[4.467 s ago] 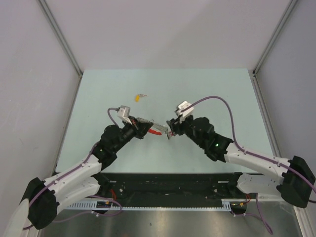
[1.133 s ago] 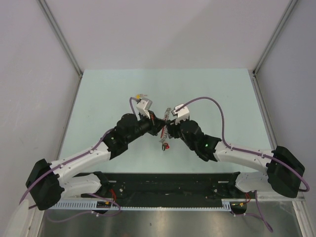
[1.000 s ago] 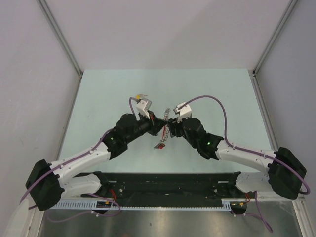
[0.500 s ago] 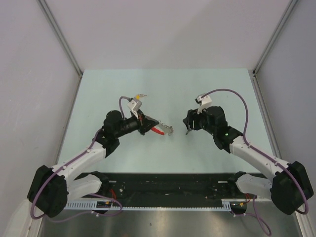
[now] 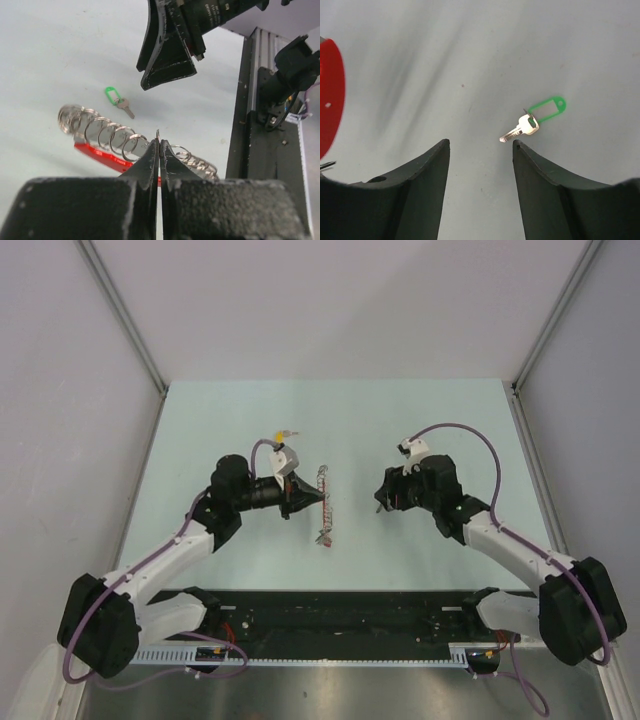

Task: Put the keys on the keyring

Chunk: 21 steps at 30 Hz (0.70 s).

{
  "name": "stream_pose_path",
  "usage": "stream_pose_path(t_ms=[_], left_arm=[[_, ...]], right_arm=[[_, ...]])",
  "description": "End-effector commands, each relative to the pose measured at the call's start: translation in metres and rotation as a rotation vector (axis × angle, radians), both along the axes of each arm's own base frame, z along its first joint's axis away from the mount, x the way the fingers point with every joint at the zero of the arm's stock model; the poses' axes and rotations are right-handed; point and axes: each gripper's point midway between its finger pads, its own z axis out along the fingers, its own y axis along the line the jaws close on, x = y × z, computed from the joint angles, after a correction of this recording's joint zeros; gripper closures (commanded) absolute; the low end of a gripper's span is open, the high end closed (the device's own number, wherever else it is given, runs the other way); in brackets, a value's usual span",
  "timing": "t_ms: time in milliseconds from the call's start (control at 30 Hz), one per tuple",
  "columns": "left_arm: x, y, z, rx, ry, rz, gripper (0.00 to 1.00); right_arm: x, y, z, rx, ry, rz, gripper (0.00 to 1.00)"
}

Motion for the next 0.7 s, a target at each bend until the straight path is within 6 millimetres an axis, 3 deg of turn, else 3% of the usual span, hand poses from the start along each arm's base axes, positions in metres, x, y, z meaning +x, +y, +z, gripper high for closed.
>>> stream_pose_path(t_ms=[0,167,600,667], left_arm=[[0.007,0.006,0.024,0.026,-0.159,-0.001,1.00],[0.010,0.010,0.031,0.003,-0.168,0.038,1.00],[0.015,0.013,0.035,-0.009,-0.159,0.073,1.00],[0.015,0.014,0.036,-0.009,-0.159,0.076,1.00]], right_arm=[[0.000,-0.011,-0.033,-0.033,0.129,-0.066,0.46],[0.006,-0.012,-0.047,-0.071,0.137,-0.074,0.50],[0.051,-0.009,-0.063,-0.189,0.088,-0.057,0.66],[0.053,-0.010,-0.072,-0.215,0.122,-0.055,0.66]])
